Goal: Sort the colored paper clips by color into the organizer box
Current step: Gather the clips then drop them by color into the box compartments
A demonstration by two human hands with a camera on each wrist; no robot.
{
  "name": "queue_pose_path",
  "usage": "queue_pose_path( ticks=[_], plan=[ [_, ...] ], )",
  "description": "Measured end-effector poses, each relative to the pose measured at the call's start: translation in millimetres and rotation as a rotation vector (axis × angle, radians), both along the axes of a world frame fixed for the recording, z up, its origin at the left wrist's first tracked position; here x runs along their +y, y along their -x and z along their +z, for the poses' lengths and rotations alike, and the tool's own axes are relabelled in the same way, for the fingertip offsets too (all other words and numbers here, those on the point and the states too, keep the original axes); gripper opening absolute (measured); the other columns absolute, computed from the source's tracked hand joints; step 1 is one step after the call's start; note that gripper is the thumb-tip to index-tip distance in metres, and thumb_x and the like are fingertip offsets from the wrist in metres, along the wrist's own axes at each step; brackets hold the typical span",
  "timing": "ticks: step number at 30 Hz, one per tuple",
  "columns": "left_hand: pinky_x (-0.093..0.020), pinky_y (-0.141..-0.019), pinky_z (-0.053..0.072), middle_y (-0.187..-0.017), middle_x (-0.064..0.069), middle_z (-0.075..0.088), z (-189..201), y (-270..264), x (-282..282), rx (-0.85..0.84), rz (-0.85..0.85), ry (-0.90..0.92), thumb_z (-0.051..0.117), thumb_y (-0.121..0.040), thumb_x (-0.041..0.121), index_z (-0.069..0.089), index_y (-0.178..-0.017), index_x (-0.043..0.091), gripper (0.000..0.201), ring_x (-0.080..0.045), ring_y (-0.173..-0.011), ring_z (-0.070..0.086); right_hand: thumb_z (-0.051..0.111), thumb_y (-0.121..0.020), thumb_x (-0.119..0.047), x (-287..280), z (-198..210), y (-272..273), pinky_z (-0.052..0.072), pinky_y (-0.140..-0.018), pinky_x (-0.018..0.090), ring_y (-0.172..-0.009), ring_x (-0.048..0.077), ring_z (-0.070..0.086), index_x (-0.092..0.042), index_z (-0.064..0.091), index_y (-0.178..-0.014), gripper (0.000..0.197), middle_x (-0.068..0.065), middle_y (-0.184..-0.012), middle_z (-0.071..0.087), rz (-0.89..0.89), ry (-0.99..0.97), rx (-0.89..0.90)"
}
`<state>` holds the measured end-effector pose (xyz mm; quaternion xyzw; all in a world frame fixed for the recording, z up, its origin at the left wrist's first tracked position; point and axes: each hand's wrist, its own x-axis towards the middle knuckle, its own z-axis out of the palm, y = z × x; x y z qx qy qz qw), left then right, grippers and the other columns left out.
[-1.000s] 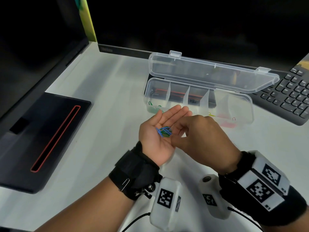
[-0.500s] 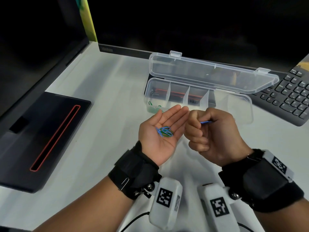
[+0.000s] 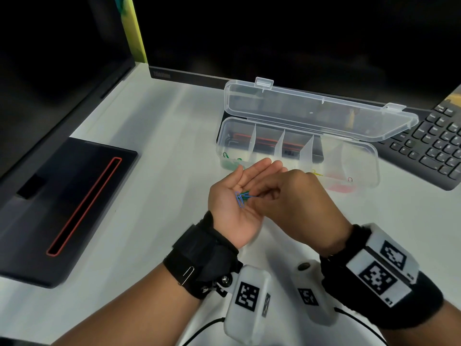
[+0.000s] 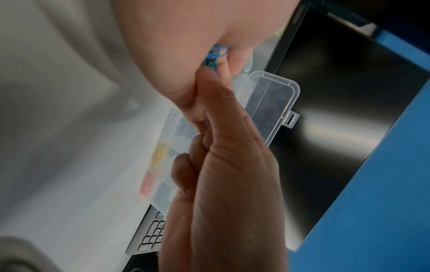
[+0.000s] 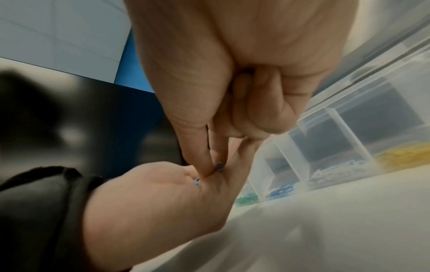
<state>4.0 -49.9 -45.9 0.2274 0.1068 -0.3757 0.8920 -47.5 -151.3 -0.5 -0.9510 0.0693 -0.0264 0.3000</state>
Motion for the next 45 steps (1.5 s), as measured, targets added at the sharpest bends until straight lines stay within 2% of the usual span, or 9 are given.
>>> queue_pose_path(
  ticks=[4,11,15,18,23,29,33,39,45],
  plan=[
    [-0.037,-0.084,0.057,-0.108,-0.020,0.070,-1,-1,0,-0.006,0.005,0.008,0.031,-0.101,0.027,0.064,-0.107,-0.003,0.045,-0.029,-0.094,0.071,0.077,-0.076,-0.015,-3,-1,1,0.037,-0.055,0.005,-0.054,-0.009,0.054,-0.030,0.073,-0.070,0.016,-0.031,-0.046,0.053,-0.025,-0.176,0.009],
    [-0.034,-0.078,0.059,-0.106,-0.022,0.070,-4,-3,-2,-0.018,0.012,0.024,0.033,-0.100,0.026,0.073,-0.094,-0.004,0.050,-0.029,-0.092,0.071,0.069,-0.084,-0.001,-7,12,5,0.034,-0.042,0.006,-0.036,-0.001,0.046,0.006,0.069,-0.082,0.008,-0.008,-0.054,0.064,-0.091,-0.735,0.024],
    [-0.033,-0.082,0.058,-0.115,-0.023,0.067,-6,-2,-1,-0.017,0.008,0.028,0.036,-0.100,0.027,0.075,-0.094,-0.002,0.049,-0.029,-0.098,0.069,0.054,-0.094,-0.017,-13,16,2,0.011,-0.041,0.020,-0.043,0.011,0.014,-0.017,0.046,-0.068,0.027,-0.007,-0.047,0.030,-0.173,-1.097,0.172],
    [-0.031,-0.084,0.055,-0.111,-0.019,0.070,-7,-3,0,-0.029,-0.009,0.016,0.036,-0.099,0.028,0.075,-0.094,0.001,0.049,-0.026,-0.096,0.070,0.041,-0.079,-0.020,-19,15,-1,0.004,-0.043,0.017,-0.048,0.013,0.003,-0.020,0.022,-0.065,0.024,-0.002,-0.057,0.009,-0.177,-1.406,0.267],
    [-0.031,-0.088,0.053,-0.109,-0.017,0.071,-8,-3,0,-0.039,-0.015,-0.005,0.035,-0.100,0.029,0.075,-0.095,0.001,0.049,-0.025,-0.097,0.070,0.044,-0.053,-0.011,-20,8,0,0.007,-0.042,0.012,-0.043,0.012,0.005,-0.019,0.022,-0.055,0.023,0.000,-0.045,0.027,-0.162,-1.519,0.289],
    [-0.036,-0.092,0.047,-0.109,-0.020,0.070,-7,-2,-1,-0.034,0.007,-0.022,0.035,-0.099,0.027,0.069,-0.101,-0.001,0.044,-0.027,-0.092,0.068,0.041,-0.074,-0.005,-10,12,-1,0.012,-0.039,0.018,-0.042,0.013,0.015,-0.006,0.043,-0.066,0.008,0.003,-0.052,0.027,-0.161,-1.088,0.259],
    [-0.037,-0.091,0.048,-0.097,-0.020,0.071,-9,-2,-2,0.014,0.012,0.030,0.032,-0.100,0.028,0.075,-0.091,-0.003,0.053,-0.028,-0.084,0.071,0.069,-0.081,-0.011,5,12,-2,0.049,-0.063,0.020,-0.060,0.007,0.058,-0.021,0.077,-0.081,0.012,-0.004,-0.071,0.070,-0.032,-0.426,0.009],
    [-0.045,-0.111,0.034,-0.115,-0.020,0.068,-5,-2,-2,0.050,-0.012,-0.011,0.030,-0.101,0.029,0.066,-0.107,0.000,0.047,-0.031,-0.118,0.059,0.068,-0.079,-0.022,15,8,-5,0.052,-0.078,0.031,-0.081,0.015,0.062,-0.044,0.074,-0.093,0.027,-0.005,-0.084,0.074,0.032,-0.021,0.034],
    [-0.042,-0.105,0.040,-0.114,-0.018,0.069,-4,-1,-1,0.055,-0.019,0.001,0.031,-0.101,0.030,0.065,-0.108,0.000,0.046,-0.030,-0.106,0.065,0.061,-0.083,-0.028,20,6,-3,0.050,-0.076,0.036,-0.082,0.020,0.055,-0.039,0.073,-0.098,0.022,0.000,-0.085,0.068,0.074,0.155,0.038]
  ],
)
